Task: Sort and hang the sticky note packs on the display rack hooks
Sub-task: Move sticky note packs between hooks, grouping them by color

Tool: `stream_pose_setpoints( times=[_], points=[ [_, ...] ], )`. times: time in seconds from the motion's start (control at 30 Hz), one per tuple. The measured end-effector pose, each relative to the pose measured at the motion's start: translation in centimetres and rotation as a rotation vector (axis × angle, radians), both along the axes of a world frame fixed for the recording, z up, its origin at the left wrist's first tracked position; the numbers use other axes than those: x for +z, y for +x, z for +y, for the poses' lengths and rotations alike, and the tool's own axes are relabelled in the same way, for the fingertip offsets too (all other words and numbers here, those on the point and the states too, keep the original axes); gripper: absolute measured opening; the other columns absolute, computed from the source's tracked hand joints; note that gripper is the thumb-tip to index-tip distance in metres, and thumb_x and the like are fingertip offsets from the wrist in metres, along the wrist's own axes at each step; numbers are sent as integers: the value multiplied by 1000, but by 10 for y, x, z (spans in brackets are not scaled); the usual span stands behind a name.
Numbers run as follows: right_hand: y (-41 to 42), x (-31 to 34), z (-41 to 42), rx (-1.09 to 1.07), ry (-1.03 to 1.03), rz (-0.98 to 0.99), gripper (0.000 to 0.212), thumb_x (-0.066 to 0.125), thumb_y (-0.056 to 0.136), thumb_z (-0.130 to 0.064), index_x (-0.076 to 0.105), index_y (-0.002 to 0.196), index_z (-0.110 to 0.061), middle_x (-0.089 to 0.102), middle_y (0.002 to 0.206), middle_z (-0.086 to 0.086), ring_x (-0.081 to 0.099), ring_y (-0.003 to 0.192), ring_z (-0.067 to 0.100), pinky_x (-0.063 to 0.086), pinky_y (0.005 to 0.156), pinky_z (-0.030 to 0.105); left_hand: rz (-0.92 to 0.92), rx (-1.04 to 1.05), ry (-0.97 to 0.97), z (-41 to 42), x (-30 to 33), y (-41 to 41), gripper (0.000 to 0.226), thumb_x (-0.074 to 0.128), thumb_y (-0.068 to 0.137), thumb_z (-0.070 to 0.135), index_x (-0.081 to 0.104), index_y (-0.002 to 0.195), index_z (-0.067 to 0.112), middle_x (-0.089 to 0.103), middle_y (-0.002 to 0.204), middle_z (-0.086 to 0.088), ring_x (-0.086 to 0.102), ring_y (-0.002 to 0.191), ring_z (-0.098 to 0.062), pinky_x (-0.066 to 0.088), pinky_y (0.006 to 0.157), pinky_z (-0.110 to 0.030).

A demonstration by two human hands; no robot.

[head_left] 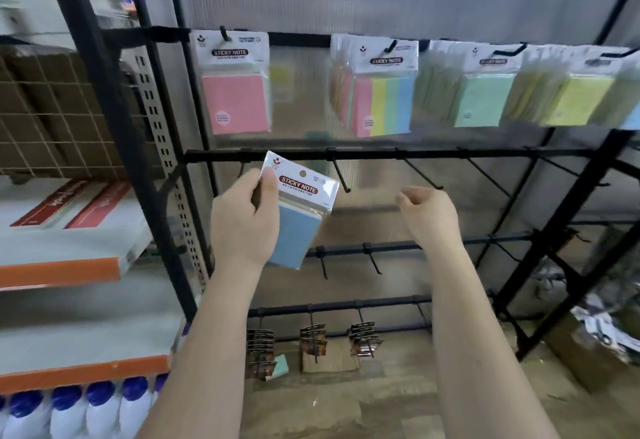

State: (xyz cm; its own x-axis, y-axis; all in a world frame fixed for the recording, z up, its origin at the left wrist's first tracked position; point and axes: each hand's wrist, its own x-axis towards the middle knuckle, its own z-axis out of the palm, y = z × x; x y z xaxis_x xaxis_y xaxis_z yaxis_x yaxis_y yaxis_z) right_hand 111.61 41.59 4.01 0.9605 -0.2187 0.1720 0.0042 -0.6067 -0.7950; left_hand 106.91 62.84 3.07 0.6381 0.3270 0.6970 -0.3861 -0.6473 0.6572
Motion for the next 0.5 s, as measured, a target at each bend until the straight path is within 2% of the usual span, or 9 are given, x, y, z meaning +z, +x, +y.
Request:
stream_pose_setpoints(
  times=[0.07,0.13,0.23,0.37,0.5],
  points=[
    [-2,1,-22,-32,-49,38,37,45,100,-19,53,134,-9,57,133,5,53,119,24,36,85,21,-14,-26,10,-18,4,5,36,38,97,34,47,66,17,53,63,15,52,63,6,34,51,-9],
    [-2,0,-49,-80,-90,60,38,43,100,-18,50,134,-3,57,133,11,52,120,29,41,90,28,-28,-53,-14,-41,9,9,39,41,99,29,42,61,20,50,58,12,50,58,5,33,50,-11],
    [-3,-1,-96,-160,-133,87,44,42,100,-20,41,143,-8,49,142,9,44,130,26,35,100,29,-35,-89,-37,-80,14,16,40,42,99,27,41,62,11,47,55,8,46,55,1,31,50,-14],
    [-7,-6,-166,-196,-166,90,47,46,99,-24,39,144,-12,55,135,7,52,120,24,33,81,23,-63,-141,-49,-150,17,25,40,42,97,28,35,59,19,45,53,8,45,54,1,30,50,-14],
    [-9,-3,-244,-219,-187,90,48,46,99,-26,39,144,-11,51,139,8,51,122,25,38,88,27,-76,-160,-65,-235,17,29,40,41,97,29,36,59,18,43,52,8,46,55,2,30,50,-13]
  ],
)
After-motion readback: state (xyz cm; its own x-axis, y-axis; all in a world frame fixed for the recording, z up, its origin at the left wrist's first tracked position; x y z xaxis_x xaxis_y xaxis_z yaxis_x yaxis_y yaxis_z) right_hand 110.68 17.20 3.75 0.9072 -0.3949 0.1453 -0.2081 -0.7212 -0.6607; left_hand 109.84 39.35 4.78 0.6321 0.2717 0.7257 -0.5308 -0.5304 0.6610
